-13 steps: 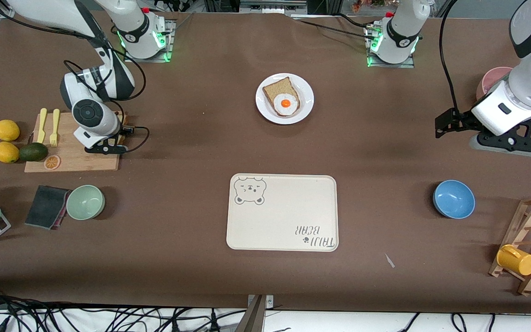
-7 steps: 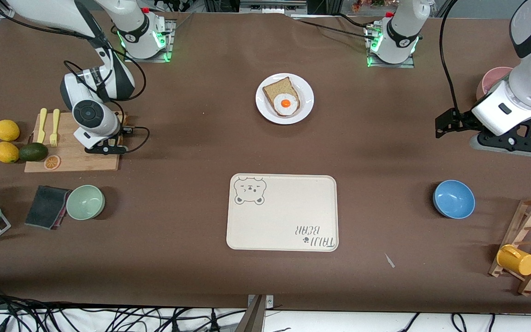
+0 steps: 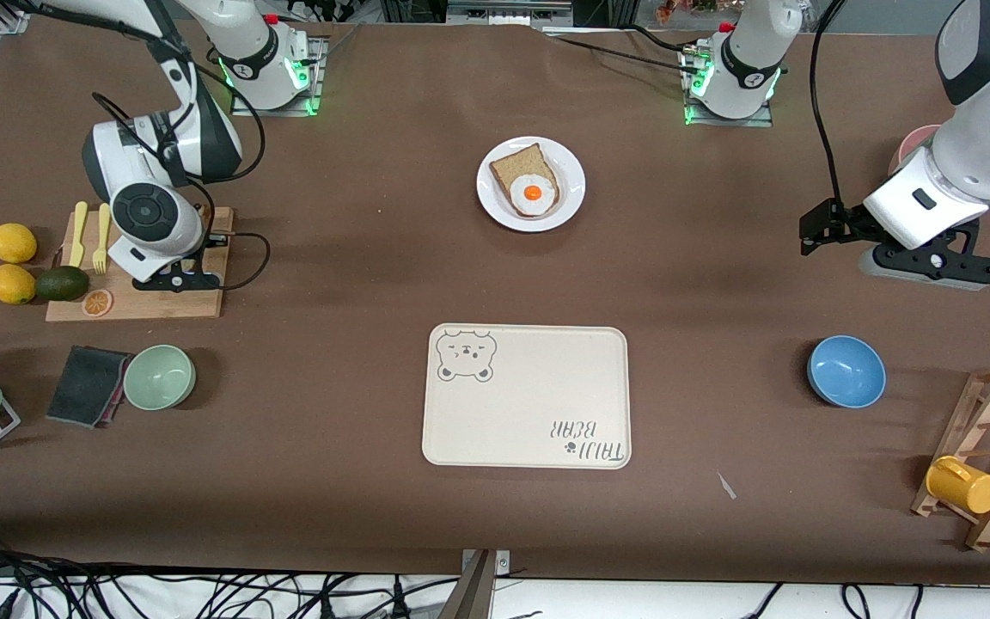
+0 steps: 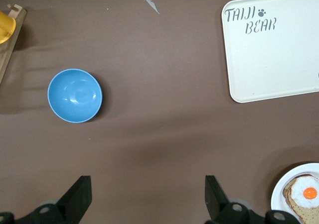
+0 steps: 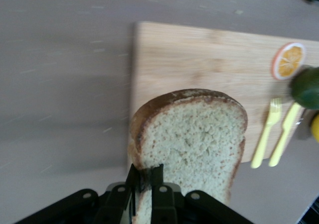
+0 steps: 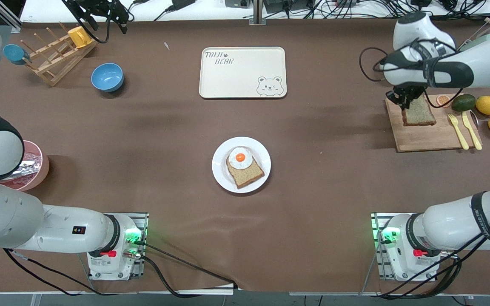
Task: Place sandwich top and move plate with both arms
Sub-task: 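Carry the bread with the right gripper and lower it onto the egg toast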
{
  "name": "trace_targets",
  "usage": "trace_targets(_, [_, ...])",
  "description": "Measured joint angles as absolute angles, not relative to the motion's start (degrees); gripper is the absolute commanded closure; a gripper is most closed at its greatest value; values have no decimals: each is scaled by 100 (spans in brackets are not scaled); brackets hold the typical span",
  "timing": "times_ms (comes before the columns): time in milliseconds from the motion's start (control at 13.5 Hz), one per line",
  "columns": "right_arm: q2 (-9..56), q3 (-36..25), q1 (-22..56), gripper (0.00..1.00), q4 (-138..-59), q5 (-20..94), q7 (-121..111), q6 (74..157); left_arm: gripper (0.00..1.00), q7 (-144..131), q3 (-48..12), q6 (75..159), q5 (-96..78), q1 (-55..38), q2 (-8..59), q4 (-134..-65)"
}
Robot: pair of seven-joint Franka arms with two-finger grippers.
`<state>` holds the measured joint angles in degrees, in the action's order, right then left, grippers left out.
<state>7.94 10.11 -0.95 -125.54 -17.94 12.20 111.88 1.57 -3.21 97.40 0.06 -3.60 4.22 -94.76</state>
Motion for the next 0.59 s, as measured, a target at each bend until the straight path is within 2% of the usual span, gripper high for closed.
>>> trace_targets(297, [326,1406,-39,100,-12213,-439,517,10832,0,157,-316,9740,6,-320,422,-9475])
trace_targets(595, [337,2367,42,100,-11912,258,683,10852,0,157,-315,9644,6,-310,422,-9475])
